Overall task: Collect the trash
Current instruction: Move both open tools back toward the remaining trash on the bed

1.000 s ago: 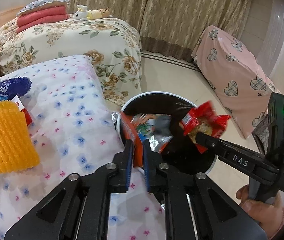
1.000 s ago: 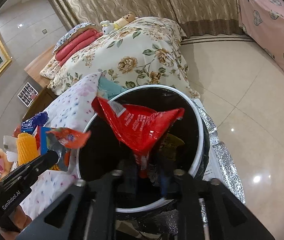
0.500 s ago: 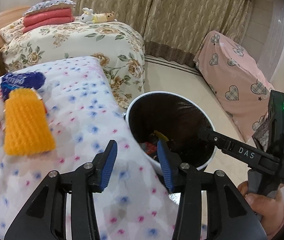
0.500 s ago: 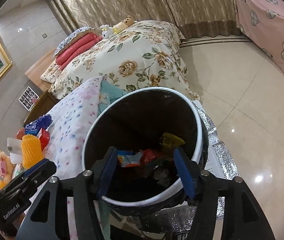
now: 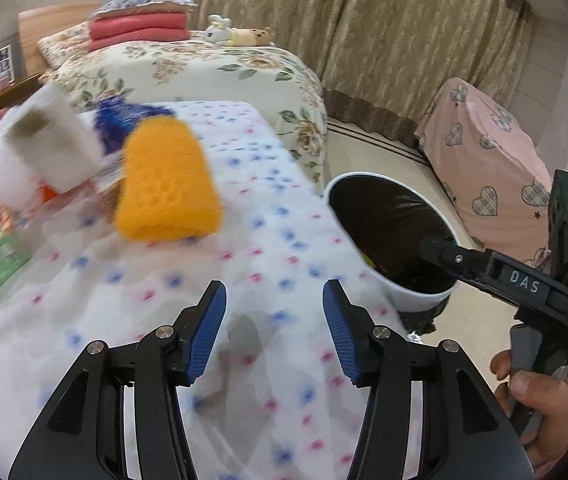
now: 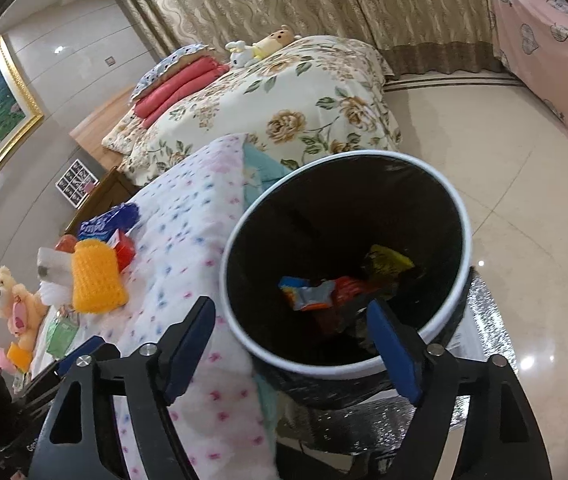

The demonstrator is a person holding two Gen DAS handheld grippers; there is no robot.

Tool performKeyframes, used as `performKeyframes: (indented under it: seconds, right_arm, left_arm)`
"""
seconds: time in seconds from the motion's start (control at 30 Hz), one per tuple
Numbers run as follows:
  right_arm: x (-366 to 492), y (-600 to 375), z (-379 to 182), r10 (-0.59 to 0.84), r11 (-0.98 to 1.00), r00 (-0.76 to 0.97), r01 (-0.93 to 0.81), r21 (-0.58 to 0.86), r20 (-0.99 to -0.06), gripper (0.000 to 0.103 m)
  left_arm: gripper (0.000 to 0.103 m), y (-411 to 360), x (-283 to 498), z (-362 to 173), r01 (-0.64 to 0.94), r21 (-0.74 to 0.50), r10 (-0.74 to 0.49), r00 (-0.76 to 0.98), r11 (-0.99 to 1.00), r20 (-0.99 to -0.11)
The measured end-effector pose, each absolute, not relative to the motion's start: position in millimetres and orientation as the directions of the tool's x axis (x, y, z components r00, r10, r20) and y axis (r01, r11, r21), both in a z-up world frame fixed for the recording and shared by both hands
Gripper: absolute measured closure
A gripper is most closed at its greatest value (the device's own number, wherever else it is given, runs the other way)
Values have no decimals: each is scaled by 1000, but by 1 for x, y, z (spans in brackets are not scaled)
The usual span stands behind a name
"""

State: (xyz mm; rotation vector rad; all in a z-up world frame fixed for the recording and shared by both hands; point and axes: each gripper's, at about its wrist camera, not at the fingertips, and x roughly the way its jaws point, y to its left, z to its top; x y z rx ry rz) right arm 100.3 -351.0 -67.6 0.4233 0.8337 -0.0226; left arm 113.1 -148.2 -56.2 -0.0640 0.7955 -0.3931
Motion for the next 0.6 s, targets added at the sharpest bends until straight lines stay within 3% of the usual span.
performKeyframes:
  seconds: [0.6]
  right_arm:
    - [106, -274, -66, 239, 932, 648, 56, 358, -724, 18]
  left_arm:
    - [41, -58, 93, -60, 146, -213, -253, 697, 966, -671]
